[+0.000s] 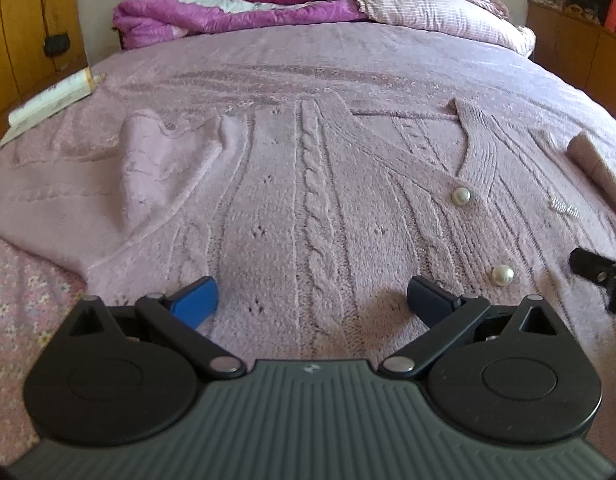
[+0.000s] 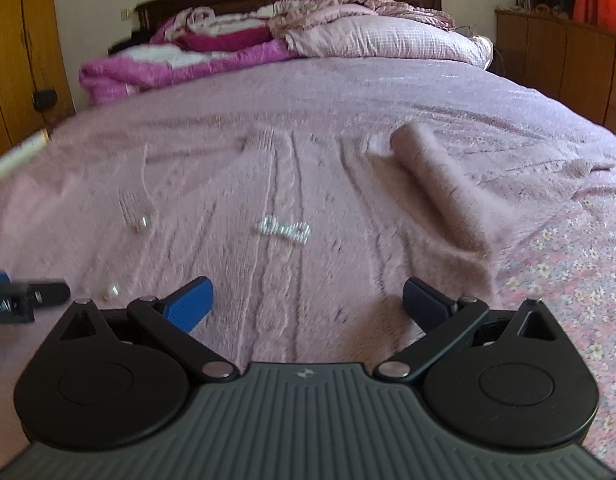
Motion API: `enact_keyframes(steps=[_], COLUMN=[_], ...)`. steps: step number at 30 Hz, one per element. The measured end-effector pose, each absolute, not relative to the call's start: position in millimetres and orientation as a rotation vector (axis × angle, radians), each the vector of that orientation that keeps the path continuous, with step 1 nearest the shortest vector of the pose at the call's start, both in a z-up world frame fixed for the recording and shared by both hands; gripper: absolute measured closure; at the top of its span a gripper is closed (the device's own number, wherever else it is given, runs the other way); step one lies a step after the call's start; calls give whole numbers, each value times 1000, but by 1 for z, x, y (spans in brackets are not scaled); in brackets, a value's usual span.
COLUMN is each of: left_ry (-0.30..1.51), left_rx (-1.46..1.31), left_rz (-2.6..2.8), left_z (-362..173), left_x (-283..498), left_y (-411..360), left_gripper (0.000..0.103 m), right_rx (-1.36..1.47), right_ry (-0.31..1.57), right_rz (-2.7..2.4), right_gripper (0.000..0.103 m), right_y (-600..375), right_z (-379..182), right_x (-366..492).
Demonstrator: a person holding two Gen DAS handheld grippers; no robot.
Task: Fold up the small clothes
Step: 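Move the right gripper to the rolled sleeve cuff and grasp it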
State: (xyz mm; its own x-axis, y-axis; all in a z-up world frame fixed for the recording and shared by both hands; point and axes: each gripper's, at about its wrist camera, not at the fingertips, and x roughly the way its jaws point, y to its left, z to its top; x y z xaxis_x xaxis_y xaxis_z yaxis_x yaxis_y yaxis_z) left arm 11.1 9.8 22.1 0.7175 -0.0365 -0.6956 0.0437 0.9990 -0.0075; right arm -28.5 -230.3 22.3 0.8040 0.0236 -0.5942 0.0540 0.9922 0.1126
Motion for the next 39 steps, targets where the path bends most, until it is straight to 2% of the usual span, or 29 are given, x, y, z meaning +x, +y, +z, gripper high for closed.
enact_keyframes(steps=[11, 27, 39], left_ry=[787, 683, 664], left_rx=[-34, 42, 39], left_rz=[-47, 7, -1], left_z=[28, 4, 0], left_x=[5, -6, -6], left_y=[0, -11, -10], left_gripper=[0, 0, 0], right_rx=[431, 668, 608], right_ry=[490, 450, 475], right_rz=[-43, -271, -351], right_gripper=[0, 0, 0], right_y=[-348, -499, -534], right_z=[64, 19, 1], right_x=[-33, 20, 76])
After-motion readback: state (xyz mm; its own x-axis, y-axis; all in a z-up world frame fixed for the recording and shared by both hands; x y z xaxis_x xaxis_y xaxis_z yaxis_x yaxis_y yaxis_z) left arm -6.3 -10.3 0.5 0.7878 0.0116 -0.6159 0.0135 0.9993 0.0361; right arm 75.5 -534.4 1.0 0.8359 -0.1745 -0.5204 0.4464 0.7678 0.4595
